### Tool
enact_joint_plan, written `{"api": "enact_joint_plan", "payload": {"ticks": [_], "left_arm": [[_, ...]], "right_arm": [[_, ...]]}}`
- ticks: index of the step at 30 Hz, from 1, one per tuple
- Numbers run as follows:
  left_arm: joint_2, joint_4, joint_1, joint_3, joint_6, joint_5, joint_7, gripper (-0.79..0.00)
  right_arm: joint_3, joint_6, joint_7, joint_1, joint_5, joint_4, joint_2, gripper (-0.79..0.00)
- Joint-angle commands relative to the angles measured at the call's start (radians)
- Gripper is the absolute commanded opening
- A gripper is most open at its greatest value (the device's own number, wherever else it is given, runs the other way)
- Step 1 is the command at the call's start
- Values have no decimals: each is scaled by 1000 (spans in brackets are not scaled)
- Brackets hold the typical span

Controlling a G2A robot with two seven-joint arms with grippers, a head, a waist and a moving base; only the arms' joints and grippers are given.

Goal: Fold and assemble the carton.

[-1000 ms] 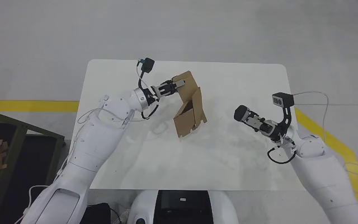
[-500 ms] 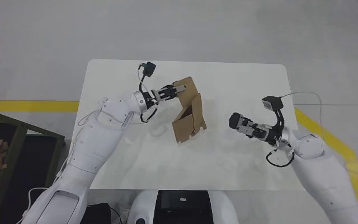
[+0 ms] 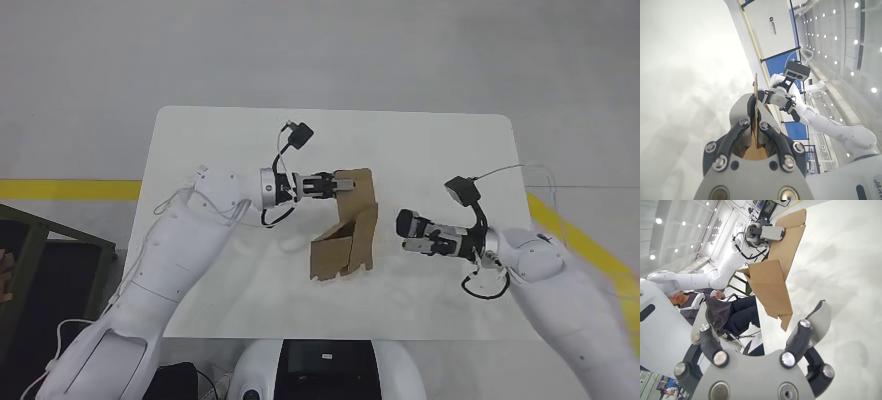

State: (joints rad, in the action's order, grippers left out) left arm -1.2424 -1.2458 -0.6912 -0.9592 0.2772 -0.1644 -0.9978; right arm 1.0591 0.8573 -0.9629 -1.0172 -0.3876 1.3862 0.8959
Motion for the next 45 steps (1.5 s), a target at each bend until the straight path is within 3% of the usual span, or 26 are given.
{"api": "enact_joint_plan", "payload": {"ticks": [1,12,13,18,22,34,37,41,45], "left_arm": [[-6,5,12,16,4,-17,-13,-785],[-30,55,55,62,18,-100,-63,-785],[-32,61,57,64,17,-109,-64,-785],[-40,94,65,73,18,-131,-62,-785],[-43,116,67,75,21,-140,-61,-785],[-48,153,75,79,40,-110,-68,-785],[-49,157,79,81,41,-100,-69,-785],[-51,159,83,84,42,-95,-70,-785],[-54,164,89,89,42,-90,-74,-785]], "right_arm": [[-35,12,12,17,5,-11,5,0],[-174,76,76,88,6,-63,15,-3],[-183,82,82,91,4,-67,15,-108],[-229,108,108,109,-5,-78,9,-403],[-260,131,130,123,-15,-84,0,-465],[-327,155,155,167,-55,-98,-29,-514],[-339,155,155,176,-69,-104,-33,-563],[-353,155,155,188,-83,-110,-37,-705],[-366,155,155,198,-96,-114,-39,-760]]}}
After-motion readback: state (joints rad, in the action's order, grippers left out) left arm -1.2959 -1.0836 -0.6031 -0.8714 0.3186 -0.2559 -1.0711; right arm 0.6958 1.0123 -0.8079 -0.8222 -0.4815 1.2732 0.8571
